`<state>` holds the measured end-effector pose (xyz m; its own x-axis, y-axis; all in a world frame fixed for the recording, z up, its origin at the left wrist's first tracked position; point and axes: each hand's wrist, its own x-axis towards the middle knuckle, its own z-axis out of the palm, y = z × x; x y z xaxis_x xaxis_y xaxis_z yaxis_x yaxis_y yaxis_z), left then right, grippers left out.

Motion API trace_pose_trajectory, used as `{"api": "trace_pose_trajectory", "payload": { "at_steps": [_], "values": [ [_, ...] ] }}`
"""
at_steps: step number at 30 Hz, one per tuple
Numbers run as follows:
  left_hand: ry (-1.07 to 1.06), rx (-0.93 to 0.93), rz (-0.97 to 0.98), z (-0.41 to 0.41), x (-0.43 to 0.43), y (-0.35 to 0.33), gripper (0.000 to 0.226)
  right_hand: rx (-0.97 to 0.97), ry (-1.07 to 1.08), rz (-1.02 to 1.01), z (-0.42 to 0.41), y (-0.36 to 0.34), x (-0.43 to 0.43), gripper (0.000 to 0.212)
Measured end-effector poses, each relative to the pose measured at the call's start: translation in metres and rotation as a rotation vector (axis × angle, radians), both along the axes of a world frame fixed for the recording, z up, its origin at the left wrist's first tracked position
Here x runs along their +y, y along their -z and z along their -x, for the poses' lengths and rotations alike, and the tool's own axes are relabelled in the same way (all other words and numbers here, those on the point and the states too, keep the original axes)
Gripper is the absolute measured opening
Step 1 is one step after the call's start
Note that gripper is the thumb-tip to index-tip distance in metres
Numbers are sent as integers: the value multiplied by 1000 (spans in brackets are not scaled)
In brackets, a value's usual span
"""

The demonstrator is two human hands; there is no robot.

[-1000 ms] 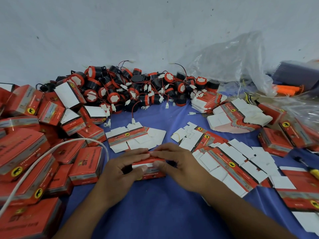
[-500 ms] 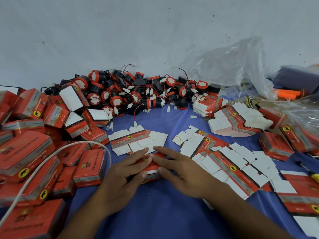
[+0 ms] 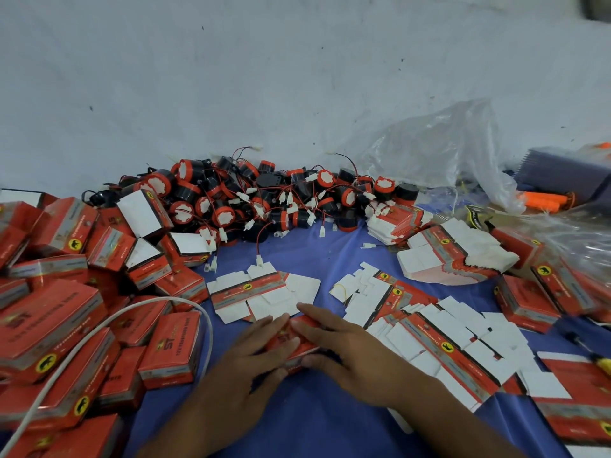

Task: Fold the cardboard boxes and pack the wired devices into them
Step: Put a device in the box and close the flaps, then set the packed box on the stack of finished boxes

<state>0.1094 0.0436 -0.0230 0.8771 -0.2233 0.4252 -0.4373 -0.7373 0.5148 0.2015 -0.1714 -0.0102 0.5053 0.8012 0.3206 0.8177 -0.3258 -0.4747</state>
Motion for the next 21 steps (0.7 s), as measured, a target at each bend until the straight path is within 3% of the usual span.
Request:
{"api": "trace_pose_trajectory", "payload": {
  "at_steps": [4,8,10,13,18,21],
  "values": [
    [-61,-67,244,1,-5,-1,35,21,32,-92,4,-2,3,44],
    [-160,-6,446,1,-5,-7,28,2,26,-114,8,1,9,60],
    [-143,60,443,1,-6,-7,33,7,36,-165,7,2,10,55],
    [-109,177,395,4,-6,-5,61,52,49,-201,4,1,9,48],
    [-106,124,396,5,-7,-9,53,57,17,-144,7,-5,6,47],
    [-111,150,477,5,-8,-9,62,50,33,-143,8,-21,-1,47]
  ]
}}
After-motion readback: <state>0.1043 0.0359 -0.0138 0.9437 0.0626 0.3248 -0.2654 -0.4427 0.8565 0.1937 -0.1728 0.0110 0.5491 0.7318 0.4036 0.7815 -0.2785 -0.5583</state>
